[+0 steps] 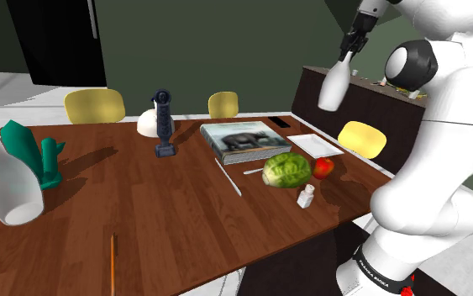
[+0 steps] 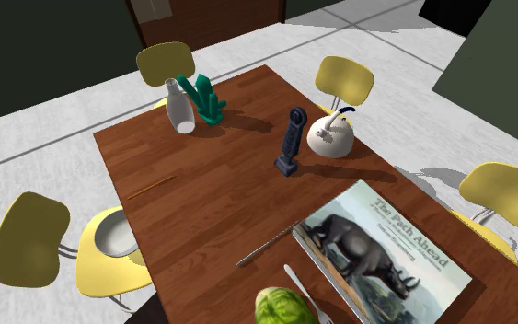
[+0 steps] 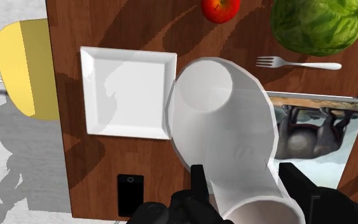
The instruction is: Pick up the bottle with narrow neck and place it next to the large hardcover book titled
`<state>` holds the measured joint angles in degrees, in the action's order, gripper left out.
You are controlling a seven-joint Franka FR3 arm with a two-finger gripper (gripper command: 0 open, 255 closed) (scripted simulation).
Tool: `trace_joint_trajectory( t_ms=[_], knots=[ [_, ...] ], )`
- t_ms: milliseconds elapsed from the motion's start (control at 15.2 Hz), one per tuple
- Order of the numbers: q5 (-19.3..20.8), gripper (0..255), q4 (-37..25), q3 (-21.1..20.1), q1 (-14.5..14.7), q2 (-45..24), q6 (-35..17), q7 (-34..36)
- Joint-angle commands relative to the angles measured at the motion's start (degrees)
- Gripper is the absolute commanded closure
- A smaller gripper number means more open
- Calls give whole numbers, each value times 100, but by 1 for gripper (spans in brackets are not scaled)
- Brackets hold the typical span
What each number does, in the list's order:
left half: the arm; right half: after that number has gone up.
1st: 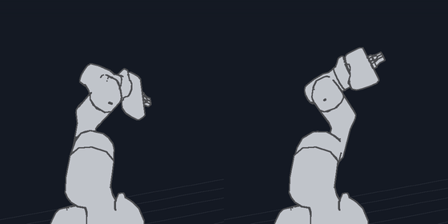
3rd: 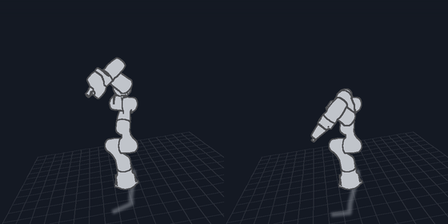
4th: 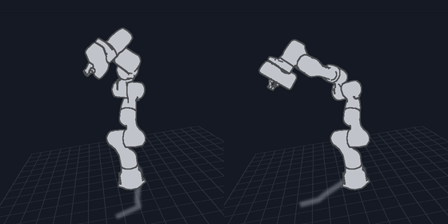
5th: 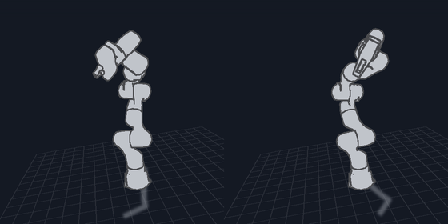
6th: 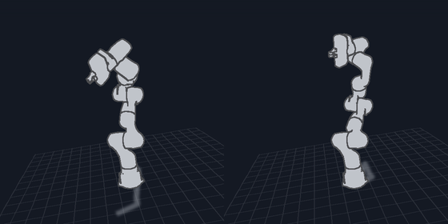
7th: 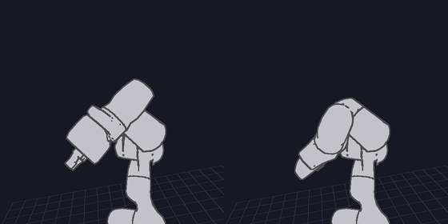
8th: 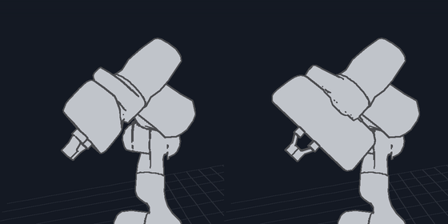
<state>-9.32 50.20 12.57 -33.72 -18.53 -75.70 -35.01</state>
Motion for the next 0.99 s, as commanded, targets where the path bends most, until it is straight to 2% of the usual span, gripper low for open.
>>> trace_joint_trajectory(
  t_ms=[0, 396, 924],
  knots=[
    [61, 255, 501, 3, 68, 215, -295, -16],
    [189, 255, 1672, -10, 193, 670, -1020, -34],
    [279, 255, 2802, -31, 273, 1024, -1805, -53]
  ],
)
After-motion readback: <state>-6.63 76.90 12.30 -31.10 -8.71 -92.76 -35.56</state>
